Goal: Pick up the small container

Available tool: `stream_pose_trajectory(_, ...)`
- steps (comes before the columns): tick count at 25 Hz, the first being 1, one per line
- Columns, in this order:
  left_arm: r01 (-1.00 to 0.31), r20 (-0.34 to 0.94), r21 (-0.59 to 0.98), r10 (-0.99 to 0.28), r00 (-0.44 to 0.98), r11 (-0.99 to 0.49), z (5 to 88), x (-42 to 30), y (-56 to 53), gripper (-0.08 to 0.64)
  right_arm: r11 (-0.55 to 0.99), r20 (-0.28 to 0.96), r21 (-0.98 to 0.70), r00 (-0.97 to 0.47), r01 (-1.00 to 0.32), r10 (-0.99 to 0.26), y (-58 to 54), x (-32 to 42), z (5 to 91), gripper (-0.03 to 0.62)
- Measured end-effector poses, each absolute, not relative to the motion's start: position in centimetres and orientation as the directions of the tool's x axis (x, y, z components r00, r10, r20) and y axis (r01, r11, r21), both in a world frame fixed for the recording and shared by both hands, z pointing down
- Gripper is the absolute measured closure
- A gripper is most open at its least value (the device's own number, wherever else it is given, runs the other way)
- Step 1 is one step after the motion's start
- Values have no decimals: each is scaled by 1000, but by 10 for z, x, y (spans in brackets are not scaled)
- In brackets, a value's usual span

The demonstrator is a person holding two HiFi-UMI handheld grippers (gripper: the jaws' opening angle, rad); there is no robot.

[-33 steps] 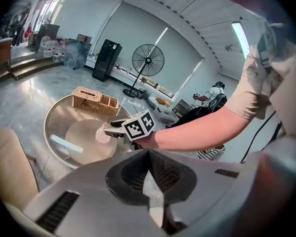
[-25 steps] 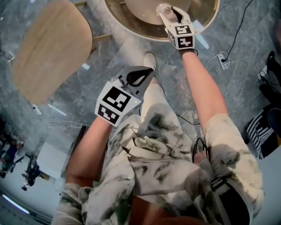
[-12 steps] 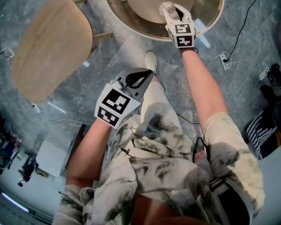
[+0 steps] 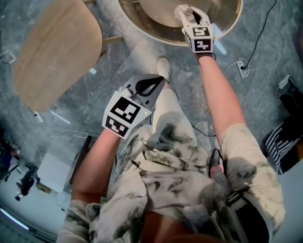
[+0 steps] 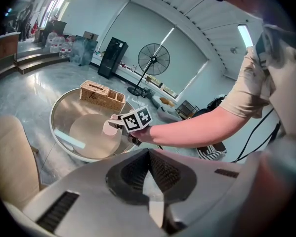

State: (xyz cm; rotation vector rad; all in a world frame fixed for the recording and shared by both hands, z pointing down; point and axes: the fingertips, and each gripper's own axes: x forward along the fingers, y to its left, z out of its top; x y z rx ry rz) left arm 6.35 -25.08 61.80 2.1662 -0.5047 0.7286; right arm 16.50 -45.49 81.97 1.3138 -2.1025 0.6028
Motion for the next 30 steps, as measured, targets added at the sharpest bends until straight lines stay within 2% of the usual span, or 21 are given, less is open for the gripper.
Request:
stream_pose_trajectory(10,-532,612,542,-128,780,-650,593,63,-236,538,411,661,-67,-349,-909,-664,-439,167,771,436)
stream_pose_trajectory(30,-449,536,520,-131,834,-727,500,53,-161,538,430,612,-64,-376,-900,-696,-369,156,602,436)
